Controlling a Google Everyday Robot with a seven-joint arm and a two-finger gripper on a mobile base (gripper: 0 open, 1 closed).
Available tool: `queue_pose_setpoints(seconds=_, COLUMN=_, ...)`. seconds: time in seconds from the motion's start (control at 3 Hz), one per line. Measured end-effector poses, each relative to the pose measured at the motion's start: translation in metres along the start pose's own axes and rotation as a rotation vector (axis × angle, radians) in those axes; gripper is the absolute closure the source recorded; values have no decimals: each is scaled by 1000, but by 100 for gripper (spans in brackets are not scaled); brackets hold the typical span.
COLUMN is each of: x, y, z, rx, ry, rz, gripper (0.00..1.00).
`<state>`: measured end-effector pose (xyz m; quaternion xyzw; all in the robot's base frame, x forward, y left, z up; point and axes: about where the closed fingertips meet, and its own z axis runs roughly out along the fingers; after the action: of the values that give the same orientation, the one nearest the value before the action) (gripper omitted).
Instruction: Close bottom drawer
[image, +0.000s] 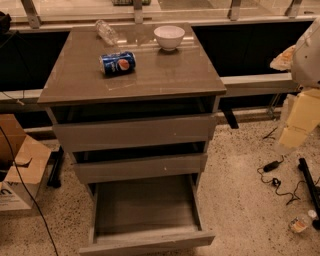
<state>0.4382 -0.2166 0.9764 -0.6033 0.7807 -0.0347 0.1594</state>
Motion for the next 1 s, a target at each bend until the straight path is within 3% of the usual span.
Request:
queue_pose_setpoints(seconds=0.33, x=0, y=0, z=0, rx=0, ry=0, rz=0, gripper=0)
queue_pose_setpoints(seconds=0.67, x=0, y=0, z=0, rx=0, ry=0, rz=0, gripper=12)
queue_pose_setpoints(seconds=1.0, x=-4, y=6, z=10, rx=-24, ry=-40, rz=-43, gripper=35)
